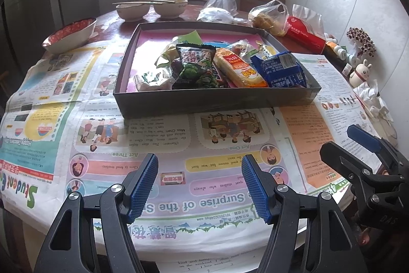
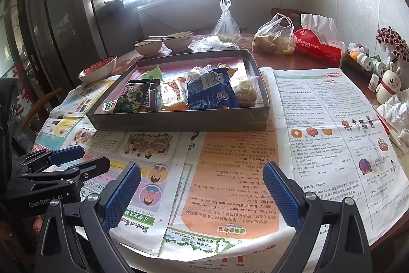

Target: Organize snacks

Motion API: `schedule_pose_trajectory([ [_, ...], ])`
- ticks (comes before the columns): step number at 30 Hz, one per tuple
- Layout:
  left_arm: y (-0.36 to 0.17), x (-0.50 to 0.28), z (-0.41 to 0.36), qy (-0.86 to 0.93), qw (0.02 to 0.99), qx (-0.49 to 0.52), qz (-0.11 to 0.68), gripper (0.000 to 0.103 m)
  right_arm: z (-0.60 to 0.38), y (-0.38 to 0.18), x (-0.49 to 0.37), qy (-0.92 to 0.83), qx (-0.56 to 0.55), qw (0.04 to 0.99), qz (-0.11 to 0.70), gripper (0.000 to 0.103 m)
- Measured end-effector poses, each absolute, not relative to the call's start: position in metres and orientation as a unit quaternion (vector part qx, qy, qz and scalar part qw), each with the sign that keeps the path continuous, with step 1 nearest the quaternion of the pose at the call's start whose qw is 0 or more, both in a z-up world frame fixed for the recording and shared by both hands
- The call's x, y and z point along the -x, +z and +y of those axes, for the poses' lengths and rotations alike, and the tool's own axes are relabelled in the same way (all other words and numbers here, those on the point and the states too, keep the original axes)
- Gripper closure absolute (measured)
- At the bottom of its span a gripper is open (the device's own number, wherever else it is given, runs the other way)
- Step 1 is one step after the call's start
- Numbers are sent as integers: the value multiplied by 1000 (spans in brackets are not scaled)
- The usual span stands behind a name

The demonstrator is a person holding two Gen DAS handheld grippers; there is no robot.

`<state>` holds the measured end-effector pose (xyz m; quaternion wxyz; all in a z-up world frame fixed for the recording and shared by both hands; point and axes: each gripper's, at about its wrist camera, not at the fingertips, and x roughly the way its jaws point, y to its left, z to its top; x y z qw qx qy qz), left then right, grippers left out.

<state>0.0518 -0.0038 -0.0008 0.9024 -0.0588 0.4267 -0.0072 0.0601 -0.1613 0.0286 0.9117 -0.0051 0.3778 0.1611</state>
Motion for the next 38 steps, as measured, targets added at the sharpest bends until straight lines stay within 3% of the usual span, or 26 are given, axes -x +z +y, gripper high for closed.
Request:
schedule_pose_trajectory([
  [24, -2, -53, -2, 2, 904, 54, 424, 33, -172, 29, -70, 145, -10, 915, 375, 6],
  [38, 12, -81, 56, 57, 913, 83, 396, 33, -226, 28, -142, 61, -26, 912, 405, 3],
])
